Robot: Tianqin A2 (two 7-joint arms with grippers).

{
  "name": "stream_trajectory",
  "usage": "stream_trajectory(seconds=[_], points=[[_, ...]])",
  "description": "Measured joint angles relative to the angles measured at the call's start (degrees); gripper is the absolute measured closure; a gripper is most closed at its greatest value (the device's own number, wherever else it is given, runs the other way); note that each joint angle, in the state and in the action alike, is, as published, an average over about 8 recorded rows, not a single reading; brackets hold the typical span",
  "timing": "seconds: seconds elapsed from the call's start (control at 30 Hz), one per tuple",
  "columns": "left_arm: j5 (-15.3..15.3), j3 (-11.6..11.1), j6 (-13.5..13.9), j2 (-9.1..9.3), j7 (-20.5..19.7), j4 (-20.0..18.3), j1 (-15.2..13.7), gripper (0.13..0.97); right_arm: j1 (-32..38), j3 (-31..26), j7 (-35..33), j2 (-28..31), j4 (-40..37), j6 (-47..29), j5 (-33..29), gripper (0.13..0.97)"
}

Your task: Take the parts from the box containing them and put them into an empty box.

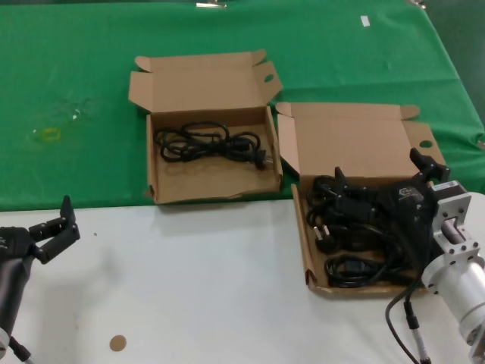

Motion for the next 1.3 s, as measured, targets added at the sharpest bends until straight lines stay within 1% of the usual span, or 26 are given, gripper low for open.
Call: stream_trajectory(seconds=[1.3], points=[[0.00,0.00,0.00,0.00,0.00,0.00,0.00,0.132,-0.02,0.01,0.00,0.00,0.02,0.01,0.01,0.129]])
